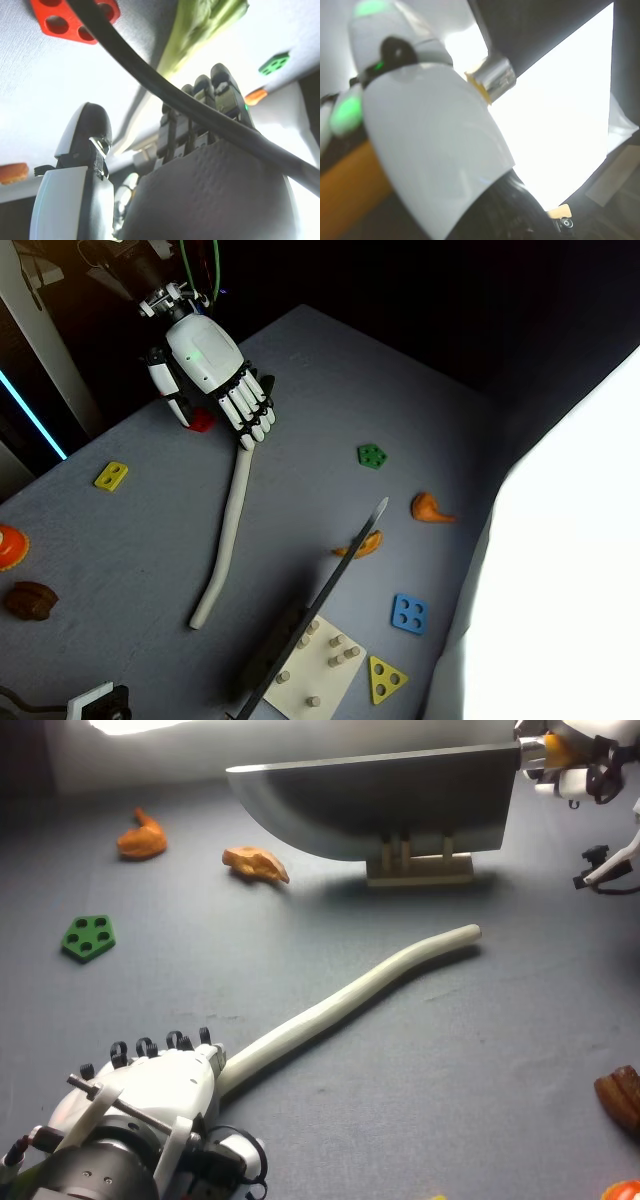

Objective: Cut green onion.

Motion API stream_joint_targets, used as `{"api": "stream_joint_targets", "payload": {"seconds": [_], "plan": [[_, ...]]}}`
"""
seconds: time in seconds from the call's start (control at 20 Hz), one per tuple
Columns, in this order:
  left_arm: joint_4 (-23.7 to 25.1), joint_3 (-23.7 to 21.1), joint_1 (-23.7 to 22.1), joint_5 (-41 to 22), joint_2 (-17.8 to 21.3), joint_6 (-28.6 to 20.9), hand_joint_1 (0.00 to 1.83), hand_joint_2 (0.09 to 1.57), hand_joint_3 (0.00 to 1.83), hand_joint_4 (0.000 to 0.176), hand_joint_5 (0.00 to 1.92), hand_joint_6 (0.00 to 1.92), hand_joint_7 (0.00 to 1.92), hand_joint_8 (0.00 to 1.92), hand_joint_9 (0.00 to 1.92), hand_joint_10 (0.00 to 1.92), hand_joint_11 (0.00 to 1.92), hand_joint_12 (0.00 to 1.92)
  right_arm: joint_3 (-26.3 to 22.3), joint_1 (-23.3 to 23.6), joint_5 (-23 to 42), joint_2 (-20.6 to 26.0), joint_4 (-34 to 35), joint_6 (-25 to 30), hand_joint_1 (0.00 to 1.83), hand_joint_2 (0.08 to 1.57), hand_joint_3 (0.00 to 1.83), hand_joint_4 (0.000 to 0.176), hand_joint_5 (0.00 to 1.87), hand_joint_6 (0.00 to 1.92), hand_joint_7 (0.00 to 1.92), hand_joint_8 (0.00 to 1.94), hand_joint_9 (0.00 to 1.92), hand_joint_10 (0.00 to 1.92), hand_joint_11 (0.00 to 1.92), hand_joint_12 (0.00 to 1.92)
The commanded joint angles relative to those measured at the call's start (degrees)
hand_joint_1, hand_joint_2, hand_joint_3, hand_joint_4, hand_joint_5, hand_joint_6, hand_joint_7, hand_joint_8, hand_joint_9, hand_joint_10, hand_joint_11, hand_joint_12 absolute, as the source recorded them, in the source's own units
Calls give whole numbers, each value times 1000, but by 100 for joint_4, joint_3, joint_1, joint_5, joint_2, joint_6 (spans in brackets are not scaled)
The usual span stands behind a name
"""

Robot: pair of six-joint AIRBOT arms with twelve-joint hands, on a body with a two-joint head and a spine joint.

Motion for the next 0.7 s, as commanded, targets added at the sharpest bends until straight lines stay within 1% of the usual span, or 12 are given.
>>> {"api": "stream_joint_targets", "payload": {"seconds": [0.0, 0.05, 0.1, 0.15, 0.2, 0.25, 0.4, 0.45, 0.5, 0.55, 0.6, 0.65], "plan": [[397, 26, -11, 265, -14, -2, 665, 1335, 8, 12, 133, 1, 106, 1, 85, 1, 0, 166, 49, 74, 686, 40, 28, 11, 1587, 1165, 5, 0, 1175, 1921, 1441, 1941, 1510, 1921, 1567, 1921], [397, 45, 9, 265, -14, -2, 685, 1327, 2, 13, 134, 1, 112, 1, 101, 4, 0, 224, 49, 74, 687, 39, 28, 11, 1610, 1160, 1, 0, 1243, 1921, 1475, 1941, 1532, 1921, 1584, 1921], [397, 61, 18, 265, -14, -2, 685, 1327, 2, 13, 134, 1, 112, 1, 101, 4, 0, 224, 49, 74, 694, 39, 28, 11, 1610, 1160, 1, 0, 1243, 1921, 1475, 1941, 1532, 1921, 1584, 1921], [397, 82, 26, 265, -13, -2, 700, 1318, 0, 16, 148, 6, 130, 7, 102, 3, 0, 237, 49, 74, 718, 39, 28, 11, 1603, 1163, 2, 28, 1237, 1921, 1466, 1941, 1514, 1921, 1566, 1921], [397, 110, 39, 265, -12, -2, 695, 1322, 0, 16, 152, 5, 140, 7, 102, 3, 0, 252, 49, 76, 749, 39, 28, 11, 1596, 1167, 4, 47, 1219, 1921, 1443, 1941, 1495, 1921, 1552, 1921], [397, 122, 44, 265, -12, -2, 653, 1355, 11, 5, 160, 4, 109, 4, 85, 3, 0, 159, 49, 76, 765, 39, 27, 11, 1542, 1176, 6, 68, 1187, 1921, 1328, 1941, 1395, 1921, 1467, 1921], [380, 140, 56, 265, -12, -2, 668, 1357, 7, 0, 162, 2, 103, 1, 85, 3, 0, 151, 50, 76, 849, 39, 27, 10, 1573, 1163, 0, 78, 1209, 1921, 1343, 1941, 1397, 1921, 1478, 1921], [380, 140, 54, 265, -12, -2, 713, 1337, 0, 0, 154, 0, 160, 9, 126, 11, 0, 310, 50, 77, 885, 39, 28, 11, 1563, 1169, 2, 89, 1212, 1921, 1390, 1941, 1431, 1921, 1491, 1921], [380, 137, 50, 265, -12, -2, 716, 1335, 0, 0, 137, 3, 170, 7, 141, 11, 0, 376, 50, 82, 915, 40, 28, 11, 1540, 1168, 1, 152, 1232, 1921, 1435, 1941, 1473, 1921, 1523, 1921], [380, 129, 40, 265, -12, -2, 712, 1338, 0, 2, 135, 3, 180, 5, 157, 13, 0, 412, 50, 85, 969, 41, 28, 13, 1553, 1163, 0, 171, 1260, 1921, 1485, 1941, 1521, 1921, 1564, 1921], [380, 120, 29, 265, -9, -2, 686, 1343, 1, 4, 144, 4, 183, 3, 162, 9, 0, 471, 50, 87, 1027, 41, 29, 15, 1558, 1158, 0, 175, 1249, 1921, 1493, 1941, 1527, 1921, 1565, 1921], [380, 102, 10, 265, -3, -2, 702, 1337, 0, 0, 157, 7, 198, 6, 163, 8, 0, 475, 51, 87, 1069, 41, 29, 15, 1538, 1165, 0, 176, 1156, 1921, 1465, 1941, 1504, 1921, 1534, 1921]]}}
